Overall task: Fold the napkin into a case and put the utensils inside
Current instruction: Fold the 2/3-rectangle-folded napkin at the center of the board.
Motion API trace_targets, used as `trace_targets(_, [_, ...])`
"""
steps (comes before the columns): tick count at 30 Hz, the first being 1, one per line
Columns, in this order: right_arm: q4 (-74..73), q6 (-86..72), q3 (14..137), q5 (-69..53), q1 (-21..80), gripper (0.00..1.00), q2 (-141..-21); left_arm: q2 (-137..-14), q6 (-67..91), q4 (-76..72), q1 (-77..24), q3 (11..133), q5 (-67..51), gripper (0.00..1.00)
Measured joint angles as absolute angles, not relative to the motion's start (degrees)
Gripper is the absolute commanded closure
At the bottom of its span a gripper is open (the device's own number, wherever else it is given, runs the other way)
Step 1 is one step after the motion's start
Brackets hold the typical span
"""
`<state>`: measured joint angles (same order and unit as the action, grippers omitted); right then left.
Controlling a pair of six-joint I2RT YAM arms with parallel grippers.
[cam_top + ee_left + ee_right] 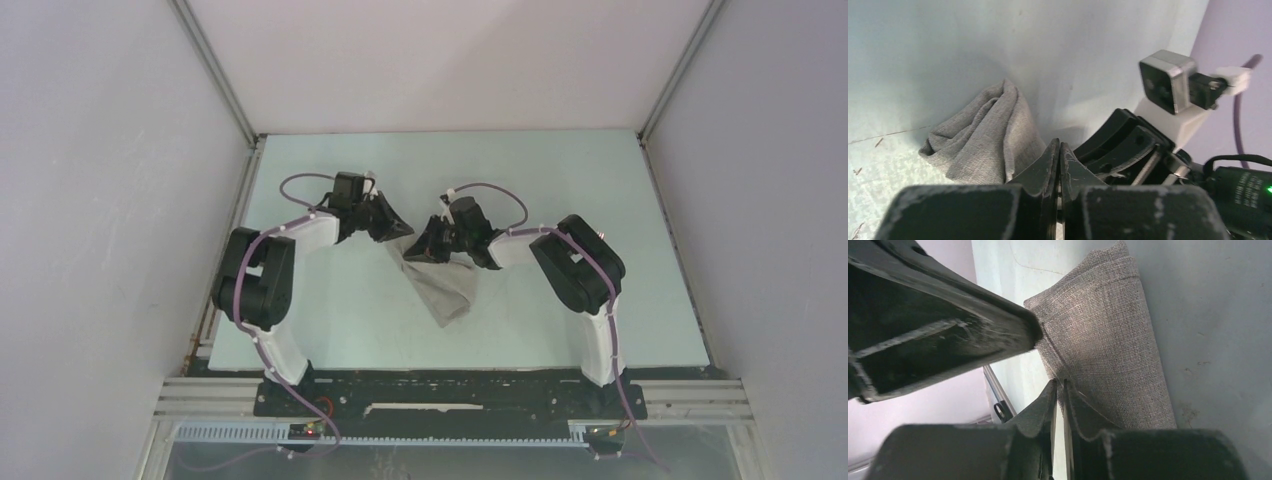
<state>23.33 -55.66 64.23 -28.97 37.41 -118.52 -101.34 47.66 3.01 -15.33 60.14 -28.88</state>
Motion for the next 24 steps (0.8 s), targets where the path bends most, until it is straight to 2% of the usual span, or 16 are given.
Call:
trace_targets(8, [21.67,-54.94,64.55,-27.4,37.76,0.81,-118.52,-102.48,44.91,6.81,-15.51,59.16,-25.5,0.99])
trace_targets(11, [19.97,-54.15,64.58,-27.03,37.89,0.67,-118.08,-103.48,43.83,7.81,-15.35,58.81,-23.88,1.0])
trace_targets(12, [18.96,-53.82,64.55,-27.0,37.91,0.56,-117.62,-103.9,43.38,8.19,-15.31,58.61,-23.22,1.0])
trace_targets(13, [17.15,-52.93,64.55,-26.98,37.91,0.51,-116.66,-104.25,43.0,8.49,-15.29,58.43,-22.65,1.0])
trace_targets(16, [12.43,-50.61,64.55,-27.53,37.23,0.23,-112.73,-105.08,42.26,9.19,-15.2,58.35,-21.98,1.0])
trace_targets(17, [10.33,-49.12,64.58,-27.81,36.84,0.16,-110.8,-105.23,42.0,9.1,-15.16,58.35,-22.02,1.0])
trace_targets(24, [-4.43,-36.84,64.51,-31.94,28.01,0.07,-99.74,-105.23,41.87,8.78,-15.11,58.19,-22.0,1.0])
